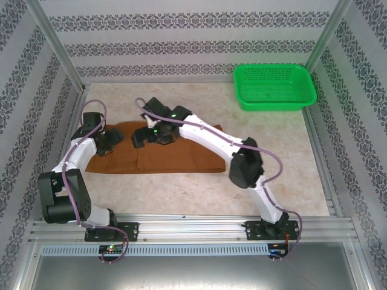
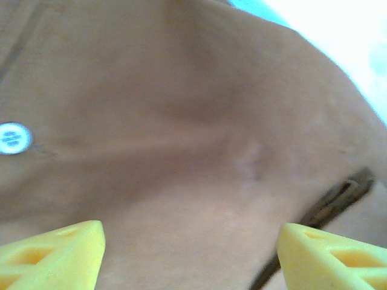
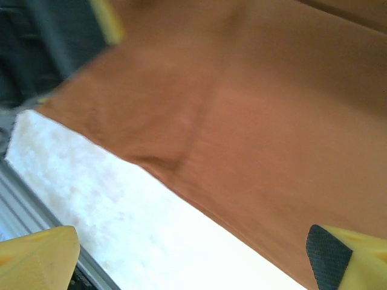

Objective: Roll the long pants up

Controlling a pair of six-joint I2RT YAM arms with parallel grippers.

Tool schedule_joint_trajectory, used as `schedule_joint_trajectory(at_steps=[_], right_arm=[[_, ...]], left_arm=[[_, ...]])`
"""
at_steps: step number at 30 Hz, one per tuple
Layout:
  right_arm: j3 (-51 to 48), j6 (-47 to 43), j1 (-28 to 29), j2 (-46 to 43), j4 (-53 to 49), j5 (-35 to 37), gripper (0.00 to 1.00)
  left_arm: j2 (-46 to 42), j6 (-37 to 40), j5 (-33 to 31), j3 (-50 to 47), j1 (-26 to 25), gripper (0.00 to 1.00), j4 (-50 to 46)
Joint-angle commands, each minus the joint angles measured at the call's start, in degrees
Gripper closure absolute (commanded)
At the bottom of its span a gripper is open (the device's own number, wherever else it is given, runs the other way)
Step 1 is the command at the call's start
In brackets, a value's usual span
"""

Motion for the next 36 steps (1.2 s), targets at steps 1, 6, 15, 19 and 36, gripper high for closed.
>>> schedule_joint_trajectory(at_steps=[1,6,15,19,36], right_arm=[[-12.22,4.06,-7.05,-11.10,8.48,-1.85,0.03],[-25.05,4.89,-12.85,-17.55,12.44,-0.95,0.04],[-30.54,5.06,-16.05,-16.62,15.80,-2.04,0.05],[-31.80,5.78,-16.96,-13.92,16.23,-2.35,0.06],[-34.72,5.87,-18.52,-11.65,18.63,-3.56,0.07]], left_arm=[[2.55,1.31,10.05,-0.70,-1.02,0.22,7.03],[7.67,2.62,14.10,-0.63,-3.42,0.18,7.87],[10.44,4.74,16.58,-1.09,-7.58,0.19,7.59],[5.76,6.00,11.61,-1.34,-9.18,0.20,5.32],[16.56,7.72,16.05,3.64,-13.29,0.23,5.16]])
